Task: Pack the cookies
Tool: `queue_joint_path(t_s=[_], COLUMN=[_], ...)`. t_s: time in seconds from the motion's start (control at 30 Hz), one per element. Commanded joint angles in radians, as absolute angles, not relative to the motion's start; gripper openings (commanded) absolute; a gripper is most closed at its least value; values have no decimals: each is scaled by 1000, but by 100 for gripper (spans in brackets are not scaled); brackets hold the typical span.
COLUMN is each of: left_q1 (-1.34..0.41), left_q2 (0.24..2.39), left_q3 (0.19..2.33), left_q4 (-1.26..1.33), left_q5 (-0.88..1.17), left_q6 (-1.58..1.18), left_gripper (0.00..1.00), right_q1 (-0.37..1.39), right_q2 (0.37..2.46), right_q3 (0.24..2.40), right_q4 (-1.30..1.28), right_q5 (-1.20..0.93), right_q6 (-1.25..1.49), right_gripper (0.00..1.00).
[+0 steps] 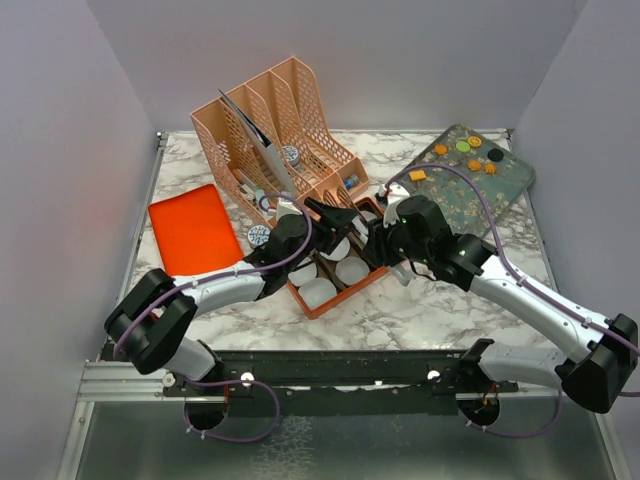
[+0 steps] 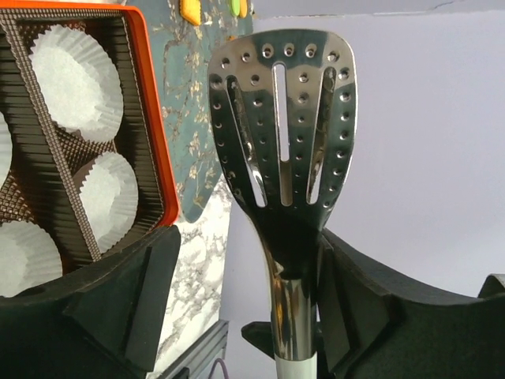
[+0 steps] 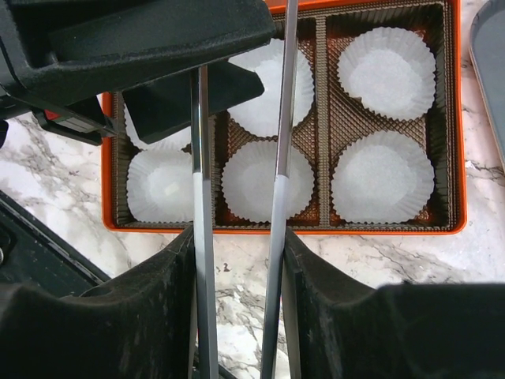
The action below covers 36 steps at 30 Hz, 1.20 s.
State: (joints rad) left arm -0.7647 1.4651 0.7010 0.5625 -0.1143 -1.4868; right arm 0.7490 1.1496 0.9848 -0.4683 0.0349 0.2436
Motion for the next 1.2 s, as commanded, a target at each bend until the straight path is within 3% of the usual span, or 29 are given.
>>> queue_joint_path(t_s=[0.0,0.33,0.63,0.9,1.0,1.17], left_q1=[-748,-719,-715,-714,-714,-713], left_q2=[1394,1104,823,675,638,566], left_q3=[662,716,851,876,830,746], left_q4=[490,177,-98,-249,-227,-180], left_q5=[-160,-359,-486,-411,-492,-447], left_q6=[-1413,-1039,-493,-104,-49,-50], left_gripper=[76,94,98,99,99,99], right_q1=[751,746,617,451,390,304], right_q2=[1149,1288,1414,1522,1568,1655], right_q3=[1071,1199,1318,1406,1437,1475], right_q4=[-464,-666,-765,-837,-843,-839], right_q5=[93,263,281,285,284,251], right_q6=[261,268,239,205,192,152], right_gripper=[37,37,37,37,38,40])
